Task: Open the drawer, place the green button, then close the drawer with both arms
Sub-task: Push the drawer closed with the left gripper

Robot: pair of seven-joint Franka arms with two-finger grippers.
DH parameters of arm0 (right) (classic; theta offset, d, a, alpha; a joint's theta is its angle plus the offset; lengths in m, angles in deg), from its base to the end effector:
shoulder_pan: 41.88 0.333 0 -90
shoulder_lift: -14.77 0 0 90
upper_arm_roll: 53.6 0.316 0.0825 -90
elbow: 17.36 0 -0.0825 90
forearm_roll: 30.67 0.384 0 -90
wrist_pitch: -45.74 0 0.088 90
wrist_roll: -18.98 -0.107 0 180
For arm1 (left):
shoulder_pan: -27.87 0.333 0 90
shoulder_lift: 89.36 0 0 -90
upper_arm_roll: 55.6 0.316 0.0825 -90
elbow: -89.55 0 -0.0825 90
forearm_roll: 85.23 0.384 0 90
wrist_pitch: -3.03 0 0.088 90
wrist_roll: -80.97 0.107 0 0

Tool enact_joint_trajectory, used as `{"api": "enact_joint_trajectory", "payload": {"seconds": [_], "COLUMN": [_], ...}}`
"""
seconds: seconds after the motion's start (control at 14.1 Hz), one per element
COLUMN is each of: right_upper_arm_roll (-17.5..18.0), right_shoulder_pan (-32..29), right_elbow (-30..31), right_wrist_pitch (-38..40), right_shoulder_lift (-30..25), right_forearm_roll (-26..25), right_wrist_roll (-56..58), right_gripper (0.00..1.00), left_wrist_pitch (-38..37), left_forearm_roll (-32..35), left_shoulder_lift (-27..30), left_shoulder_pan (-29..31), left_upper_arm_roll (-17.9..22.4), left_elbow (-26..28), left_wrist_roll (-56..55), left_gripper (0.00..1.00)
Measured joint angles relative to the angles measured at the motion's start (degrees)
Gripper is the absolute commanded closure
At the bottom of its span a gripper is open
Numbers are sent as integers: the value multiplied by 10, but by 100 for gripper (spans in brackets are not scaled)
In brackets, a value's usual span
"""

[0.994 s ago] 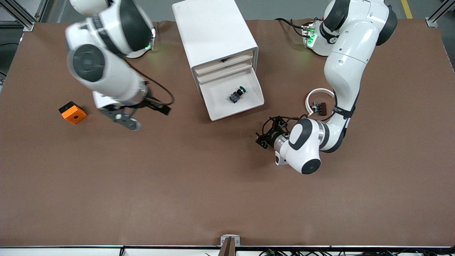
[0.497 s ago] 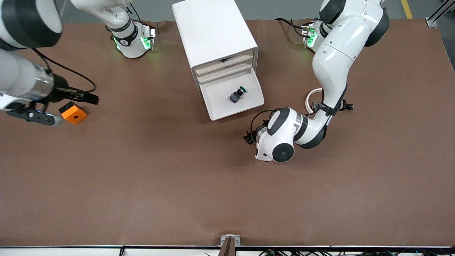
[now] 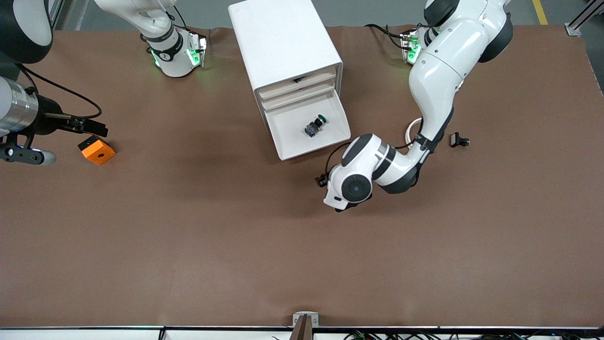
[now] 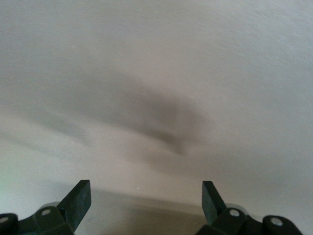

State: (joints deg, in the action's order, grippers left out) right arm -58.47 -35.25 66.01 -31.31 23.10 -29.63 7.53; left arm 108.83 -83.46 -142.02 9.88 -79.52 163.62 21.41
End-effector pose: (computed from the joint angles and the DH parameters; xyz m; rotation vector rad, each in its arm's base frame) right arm 0.5712 0.0233 0.5793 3.0820 -0.2595 -0.3952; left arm 0.5714 -0.4220 0.2017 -2.9861 -0.5990 0.6704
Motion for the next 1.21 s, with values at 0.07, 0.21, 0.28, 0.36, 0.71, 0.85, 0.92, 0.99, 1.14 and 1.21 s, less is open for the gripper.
{"api": "enact_joint_trajectory", "payload": {"seconds": [0.07,0.21,0.28,0.36,0.71,0.85,0.92,0.99,1.14,1.21], "right_upper_arm_roll": [0,0,0,0,1,1,1,1,1,1], "right_shoulder_pan": [-1,-2,-3,-4,-7,-8,-8,-8,-17,-23], "right_elbow": [-1,-3,-3,-3,-3,-6,-8,-11,-14,-16], "right_wrist_pitch": [0,0,0,-1,-8,-9,-9,-9,-9,-9], "right_shoulder_lift": [0,0,1,1,4,4,4,5,6,6], "right_forearm_roll": [0,0,0,0,0,0,0,-1,-1,-1], "right_wrist_roll": [5,9,9,10,11,12,14,20,40,44], "right_gripper": [0,0,0,0,0,0,0,0,0,0], "left_wrist_pitch": [11,38,50,60,73,75,76,78,80,80], "left_forearm_roll": [7,15,16,16,16,16,16,16,16,16], "left_shoulder_lift": [1,4,8,13,40,48,50,51,51,51], "left_shoulder_pan": [-1,0,0,1,20,24,25,26,27,27], "left_upper_arm_roll": [-6,-14,-17,-20,-48,-52,-53,-56,-66,-72], "left_elbow": [4,14,20,27,74,96,104,112,118,120], "left_wrist_roll": [0,2,8,16,29,30,31,31,31,30], "left_gripper": [0,0,0,0,0,0,0,0,0,0]}}
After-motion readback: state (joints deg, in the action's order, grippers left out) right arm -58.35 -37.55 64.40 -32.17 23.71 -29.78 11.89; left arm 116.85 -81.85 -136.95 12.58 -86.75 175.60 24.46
